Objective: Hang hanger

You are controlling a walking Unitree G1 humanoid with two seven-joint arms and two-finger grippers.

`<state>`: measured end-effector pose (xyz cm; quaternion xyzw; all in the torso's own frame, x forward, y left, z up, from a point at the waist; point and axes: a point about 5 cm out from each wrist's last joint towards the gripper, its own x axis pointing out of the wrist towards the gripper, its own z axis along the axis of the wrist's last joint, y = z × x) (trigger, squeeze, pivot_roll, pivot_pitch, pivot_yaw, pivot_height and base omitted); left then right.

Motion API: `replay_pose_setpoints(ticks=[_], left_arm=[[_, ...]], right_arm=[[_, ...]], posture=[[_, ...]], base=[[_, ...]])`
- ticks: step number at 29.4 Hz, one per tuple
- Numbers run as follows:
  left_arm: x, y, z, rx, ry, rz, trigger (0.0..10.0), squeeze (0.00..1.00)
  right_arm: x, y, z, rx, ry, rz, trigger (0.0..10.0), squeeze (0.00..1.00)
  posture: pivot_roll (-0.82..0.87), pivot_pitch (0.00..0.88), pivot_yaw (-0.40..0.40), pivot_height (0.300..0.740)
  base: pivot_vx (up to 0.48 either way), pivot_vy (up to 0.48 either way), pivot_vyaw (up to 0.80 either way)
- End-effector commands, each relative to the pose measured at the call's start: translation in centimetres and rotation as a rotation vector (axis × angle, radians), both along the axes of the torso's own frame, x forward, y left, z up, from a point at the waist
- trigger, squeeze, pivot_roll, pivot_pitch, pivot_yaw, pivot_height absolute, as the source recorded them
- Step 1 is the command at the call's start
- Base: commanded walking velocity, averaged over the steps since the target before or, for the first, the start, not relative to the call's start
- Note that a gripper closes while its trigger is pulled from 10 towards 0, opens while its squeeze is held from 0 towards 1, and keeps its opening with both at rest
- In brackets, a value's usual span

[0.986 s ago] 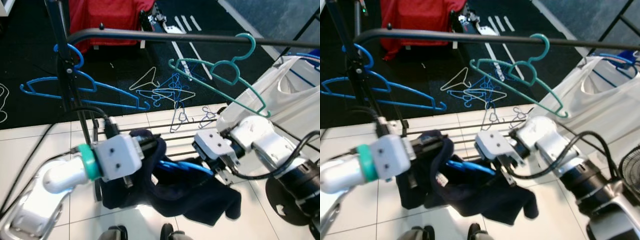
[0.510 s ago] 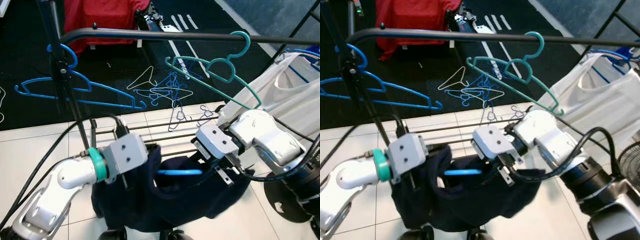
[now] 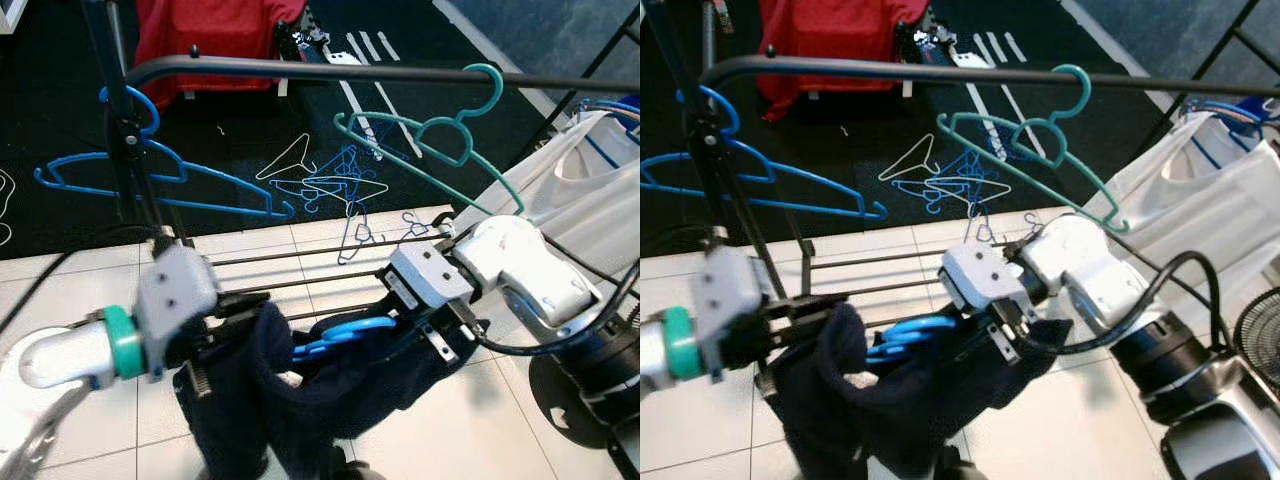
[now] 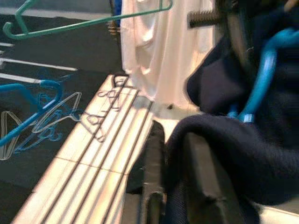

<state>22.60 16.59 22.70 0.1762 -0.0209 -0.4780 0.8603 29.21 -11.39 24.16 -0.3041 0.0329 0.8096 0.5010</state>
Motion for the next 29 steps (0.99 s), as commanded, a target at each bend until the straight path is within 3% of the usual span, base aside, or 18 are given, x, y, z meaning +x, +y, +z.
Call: replay_pose_setpoints(ticks=[1, 6, 7, 8, 9, 10, 11, 12, 13, 14, 16, 18, 19, 21, 22, 24, 25, 29], left_arm=[[-0.7, -0.4, 0.1, -0.019, 0.021, -0.052, 10.0, 1.0], [-2.0, 0.5, 0.9, 0.028, 0.067, -0.146, 10.0, 1.0], [-2.3, 1.1, 1.1, 0.063, 0.079, -0.159, 10.0, 0.93], [-2.3, 1.1, 1.1, 0.063, 0.079, -0.159, 10.0, 0.93], [-2.1, 2.1, 1.4, 0.091, 0.079, -0.131, 10.0, 0.0], [-2.1, 2.1, 1.4, 0.091, 0.079, -0.131, 10.0, 0.0], [-0.9, 3.0, 1.4, 0.151, 0.039, -0.009, 10.0, 0.0], [-0.9, 3.0, 1.4, 0.151, 0.039, -0.009, 10.0, 0.0], [0.3, 3.8, 1.1, 0.219, 0.006, 0.124, 10.0, 0.0], [0.3, 3.8, 1.1, 0.219, 0.006, 0.124, 10.0, 0.0], [2.5, 4.9, 0.7, 0.198, 0.018, 0.362, 10.0, 0.0], [2.5, 4.9, 0.7, 0.198, 0.018, 0.362, 10.0, 0.0], [2.9, 5.0, 0.9, 0.137, 0.036, 0.411, 10.0, 0.0], [2.9, 5.0, 0.9, 0.137, 0.036, 0.411, 10.0, 0.0], [3.2, 5.7, 1.3, 0.064, 0.056, 0.454, 10.0, 0.0], [3.2, 5.7, 1.3, 0.064, 0.056, 0.454, 10.0, 0.0], [3.2, 6.8, 2.2, -0.027, 0.063, 0.471, 10.0, 0.0], [2.6, 8.2, 3.7, -0.133, 0.089, 0.42, 10.0, 0.0]], right_arm=[[-0.1, -0.1, 0.1, 0.012, -0.011, 0.014, 0.0, 0.0], [0.0, -0.1, 0.2, 0.015, -0.014, 0.015, 0.0, 0.0], [0.0, -0.1, 0.2, 0.016, -0.015, 0.014, 0.0, 0.0], [0.0, -0.1, 0.2, 0.016, -0.015, 0.014, 0.0, 0.0], [0.0, -0.1, 0.3, 0.017, -0.017, 0.013, 0.0, 0.0], [0.0, -0.1, 0.3, 0.017, -0.017, 0.013, 0.0, 0.0], [0.0, -0.1, 0.3, 0.019, -0.018, 0.011, 0.0, 0.0], [0.0, -0.1, 0.3, 0.019, -0.018, 0.011, 0.0, 0.0], [0.0, -0.1, 0.2, 0.022, -0.019, 0.01, 0.0, 0.0], [0.0, -0.1, 0.2, 0.022, -0.019, 0.01, 0.0, 0.0], [0.1, 0.1, 0.3, 0.034, -0.018, 0.014, 0.0, 0.0], [0.1, 0.1, 0.3, 0.034, -0.018, 0.014, 0.0, 0.0], [0.0, 0.2, 0.3, 0.039, -0.02, 0.016, 0.0, 0.0], [0.0, 0.2, 0.3, 0.039, -0.02, 0.016, 0.0, 0.0], [0.1, 0.2, 0.5, 0.043, -0.023, 0.013, 0.0, 0.0], [0.1, 0.2, 0.5, 0.043, -0.023, 0.013, 0.0, 0.0], [0.1, 0.1, 0.6, 0.052, -0.029, 0.008, 0.0, 0.0], [0.2, 0.1, 0.7, 0.064, -0.035, 0.001, 0.0, 0.0]], posture=[[0.1, 0.158, -0.021, 0.74], [0.1, 0.161, -0.017, 0.74], [0.1, 0.161, -0.017, 0.74], [0.1, 0.161, -0.017, 0.74], [0.11, 0.164, -0.015, 0.74], [0.11, 0.164, -0.015, 0.74], [0.11, 0.164, -0.016, 0.74], [0.11, 0.164, -0.016, 0.74], [0.11, 0.163, -0.015, 0.74], [0.11, 0.163, -0.015, 0.74], [0.11, 0.165, -0.014, 0.74], [0.11, 0.165, -0.014, 0.74], [0.1, 0.166, -0.014, 0.74], [0.1, 0.166, -0.014, 0.74], [0.11, 0.167, -0.011, 0.74], [0.11, 0.167, -0.011, 0.74], [0.11, 0.169, -0.007, 0.74], [0.12, 0.168, -0.008, 0.74]], base=[[0.0, 0.0, 0.0], [0.0, 0.0, 0.0], [0.0, 0.0, 0.0], [0.0, 0.0, 0.0], [0.0, 0.0, 0.0], [0.0, 0.0, 0.0], [0.0, 0.0, 0.0], [0.0, 0.0, 0.0], [0.0, 0.0, 0.0], [0.0, 0.0, 0.0], [0.0, 0.0, 0.0], [0.0, 0.0, 0.0], [0.0, 0.0, 0.0], [0.0, 0.0, 0.0], [0.0, 0.0, 0.0], [0.0, 0.0, 0.0], [0.0, 0.0, 0.0], [0.0, 0.0, 0.0]])
